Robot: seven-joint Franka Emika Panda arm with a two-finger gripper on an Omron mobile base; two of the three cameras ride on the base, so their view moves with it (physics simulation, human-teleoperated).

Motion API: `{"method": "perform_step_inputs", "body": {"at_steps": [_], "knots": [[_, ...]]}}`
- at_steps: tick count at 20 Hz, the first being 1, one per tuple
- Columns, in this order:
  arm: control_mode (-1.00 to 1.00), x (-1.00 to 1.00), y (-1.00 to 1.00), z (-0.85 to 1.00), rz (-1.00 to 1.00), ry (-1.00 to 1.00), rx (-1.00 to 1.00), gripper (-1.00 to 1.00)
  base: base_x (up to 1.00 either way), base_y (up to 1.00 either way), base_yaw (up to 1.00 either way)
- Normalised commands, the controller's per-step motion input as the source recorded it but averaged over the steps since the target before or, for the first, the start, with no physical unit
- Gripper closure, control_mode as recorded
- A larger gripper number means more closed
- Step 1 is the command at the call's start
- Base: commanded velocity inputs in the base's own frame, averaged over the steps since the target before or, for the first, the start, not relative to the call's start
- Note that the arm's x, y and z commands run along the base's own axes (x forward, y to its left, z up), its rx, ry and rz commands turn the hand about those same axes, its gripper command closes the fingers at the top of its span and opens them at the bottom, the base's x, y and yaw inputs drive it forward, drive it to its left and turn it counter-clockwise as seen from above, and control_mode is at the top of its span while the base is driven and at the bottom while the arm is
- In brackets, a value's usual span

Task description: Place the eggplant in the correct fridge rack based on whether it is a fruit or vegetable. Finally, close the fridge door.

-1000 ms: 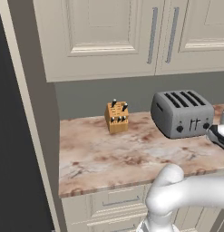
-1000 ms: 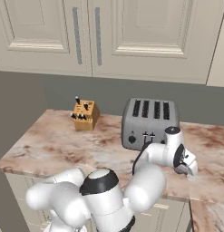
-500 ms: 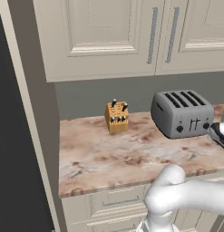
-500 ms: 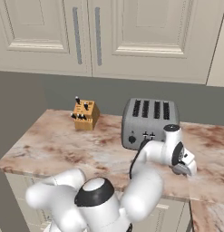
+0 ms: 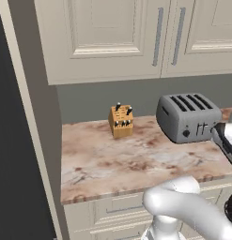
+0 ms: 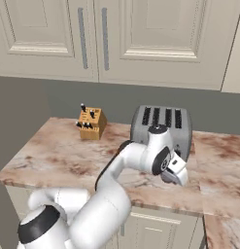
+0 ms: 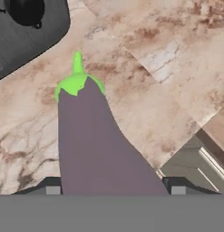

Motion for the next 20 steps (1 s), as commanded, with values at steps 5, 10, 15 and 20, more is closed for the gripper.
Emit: {"method": "perform_step_inputs", "body": {"at_steps": [5,10,15,20], "knots": [[-1.00,-0.37,0.99,0.87,0.03,-0.19,0.00,1.00,0.00,0.00,0.00],[-1.00,-0.05,1.00,0.92,0.13,-0.10,0.00,1.00,0.00,0.00,0.00],[-1.00,-0.02,1.00,0.67,0.22,-0.01,0.00,1.00,0.00,0.00,0.00],[-1.00,-0.20,0.53,0.14,0.15,-0.01,0.00,1.00,0.00,0.00,0.00]]}}
